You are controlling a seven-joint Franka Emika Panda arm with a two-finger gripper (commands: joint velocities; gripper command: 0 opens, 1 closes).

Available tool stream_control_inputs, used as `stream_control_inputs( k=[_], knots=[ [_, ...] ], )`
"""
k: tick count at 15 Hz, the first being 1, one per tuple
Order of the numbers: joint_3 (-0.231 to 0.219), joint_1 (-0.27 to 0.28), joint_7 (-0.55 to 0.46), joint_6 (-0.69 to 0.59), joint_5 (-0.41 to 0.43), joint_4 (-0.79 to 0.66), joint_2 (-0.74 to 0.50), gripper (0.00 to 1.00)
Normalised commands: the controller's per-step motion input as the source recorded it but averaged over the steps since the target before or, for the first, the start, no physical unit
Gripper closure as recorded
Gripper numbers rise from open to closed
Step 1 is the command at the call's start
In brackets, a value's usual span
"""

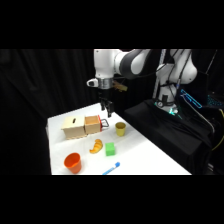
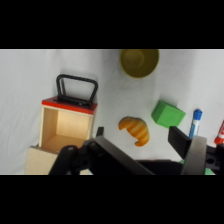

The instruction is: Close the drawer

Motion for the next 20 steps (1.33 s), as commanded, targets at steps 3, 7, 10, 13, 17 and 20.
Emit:
stream_control_inputs(
  k=[3, 7, 10, 13, 17, 20],
  knots=[
    [-0.028, -0.056, 0.14, 0.36, 0.022, -0.23, -0.03, 0.00],
    [-0.020, -0.039, 0.15, 0.38, 0.047, -0.22, 0.00, 0.00],
    [-0.020, -0.040, 0.07, 0.42, 0.132, -0.21, 0.02, 0.00],
    [-0.039, -0.049, 0.04, 0.50, 0.110, -0.22, 0.03, 0.00],
    [-0.030, -0.012, 0.09, 0.45, 0.046, -0.07, 0.15, 0.00],
    [-0.034, 0.035, 0.14, 0.38, 0.033, 0.04, 0.23, 0.00]
  ],
)
